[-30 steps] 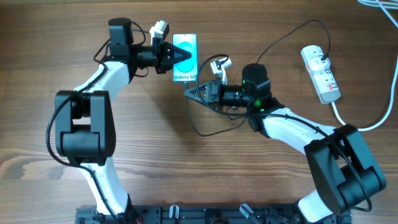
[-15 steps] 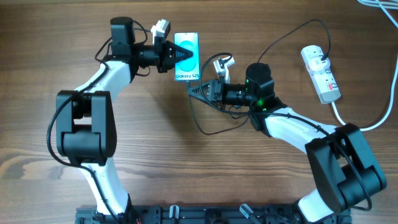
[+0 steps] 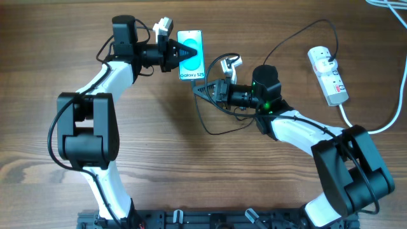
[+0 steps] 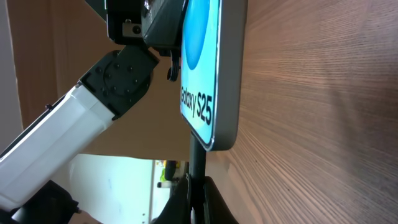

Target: Plug charger to phone and switch on socket

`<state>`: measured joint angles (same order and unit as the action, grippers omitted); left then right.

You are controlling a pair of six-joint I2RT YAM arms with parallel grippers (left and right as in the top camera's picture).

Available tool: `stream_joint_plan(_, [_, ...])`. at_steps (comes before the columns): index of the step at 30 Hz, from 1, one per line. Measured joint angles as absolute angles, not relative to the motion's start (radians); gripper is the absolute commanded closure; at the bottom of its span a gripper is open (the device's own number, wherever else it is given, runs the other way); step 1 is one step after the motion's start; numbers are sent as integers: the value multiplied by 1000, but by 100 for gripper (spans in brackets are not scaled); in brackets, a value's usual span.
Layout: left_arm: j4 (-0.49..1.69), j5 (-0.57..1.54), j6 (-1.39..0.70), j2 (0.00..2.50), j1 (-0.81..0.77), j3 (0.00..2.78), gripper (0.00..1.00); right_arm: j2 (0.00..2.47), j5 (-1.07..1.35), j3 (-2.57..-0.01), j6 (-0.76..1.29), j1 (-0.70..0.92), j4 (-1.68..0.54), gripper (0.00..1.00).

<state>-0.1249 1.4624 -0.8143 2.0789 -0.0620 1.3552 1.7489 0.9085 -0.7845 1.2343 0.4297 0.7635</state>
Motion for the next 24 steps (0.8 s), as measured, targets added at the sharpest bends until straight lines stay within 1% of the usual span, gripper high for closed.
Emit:
stream_joint_plan(1, [-125, 1462, -814, 2079, -63, 1355, 96, 1749, 908, -784, 1234, 429, 764, 91])
stream_joint_plan(3, [-123, 1468, -813, 2079, -66, 1355, 96, 1749, 870, -782, 1236, 418, 779, 78])
stream_joint_plan(5, [-133, 1466, -809, 2079, -72, 1352, 96, 1749, 858, -782, 1235, 391, 783, 62])
stream_joint_plan(6, [-130, 1489, -808, 2079, -72, 1351, 96, 1748, 836, -782, 1237, 379, 789, 44])
stream_joint_plan(7, [-128, 1506, -806, 2079, -77, 1350, 96, 1748, 828, -782, 1233, 371, 791, 34])
stream_joint_plan(8, [-128, 1516, -806, 2079, -81, 1349, 96, 1748, 827, -782, 1229, 366, 790, 26])
stream_joint_plan(11, [-128, 1529, -800, 2079, -87, 1349, 96, 1748, 854, -783, 1174, 364, 791, 10])
stream_joint_plan(14, [-128, 1536, -765, 2079, -87, 1349, 96, 1748, 964, -782, 1071, 364, 791, 10])
stream_joint_plan(18, [-128, 1536, -712, 2079, -87, 1349, 96, 1748, 1217, -782, 947, 365, 791, 11])
stream_joint_plan(22, [-121, 1536, -707, 2079, -93, 1349, 96, 1748, 1252, -783, 913, 365, 748, 11])
stream_joint_plan(24, [-121, 1536, -707, 2079, -107, 1349, 96, 1749, 1203, -789, 907, 367, 633, 12])
